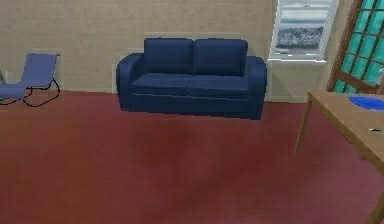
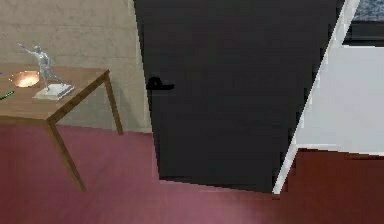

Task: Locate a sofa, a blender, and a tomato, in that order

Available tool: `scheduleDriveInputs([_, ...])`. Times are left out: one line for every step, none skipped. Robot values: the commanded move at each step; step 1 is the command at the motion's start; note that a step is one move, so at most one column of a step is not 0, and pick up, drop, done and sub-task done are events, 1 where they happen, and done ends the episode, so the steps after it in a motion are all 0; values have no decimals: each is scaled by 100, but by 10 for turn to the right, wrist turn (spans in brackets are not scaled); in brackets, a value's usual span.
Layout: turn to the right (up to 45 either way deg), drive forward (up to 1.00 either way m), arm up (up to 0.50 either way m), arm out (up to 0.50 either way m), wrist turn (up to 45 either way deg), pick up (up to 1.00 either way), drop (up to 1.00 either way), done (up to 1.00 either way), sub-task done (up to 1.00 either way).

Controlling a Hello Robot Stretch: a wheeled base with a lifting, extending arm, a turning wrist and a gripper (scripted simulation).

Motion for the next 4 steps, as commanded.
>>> scheduleDriveInputs([-30,0,0,0,0,0,0,0,0])
scheduleDriveInputs([0,100,0,0,0,0,0,0,0])
scheduleDriveInputs([0,100,0,0,0,0,0,0,0])
scheduleDriveInputs([0,0,0,0,0,0,0,0,100])
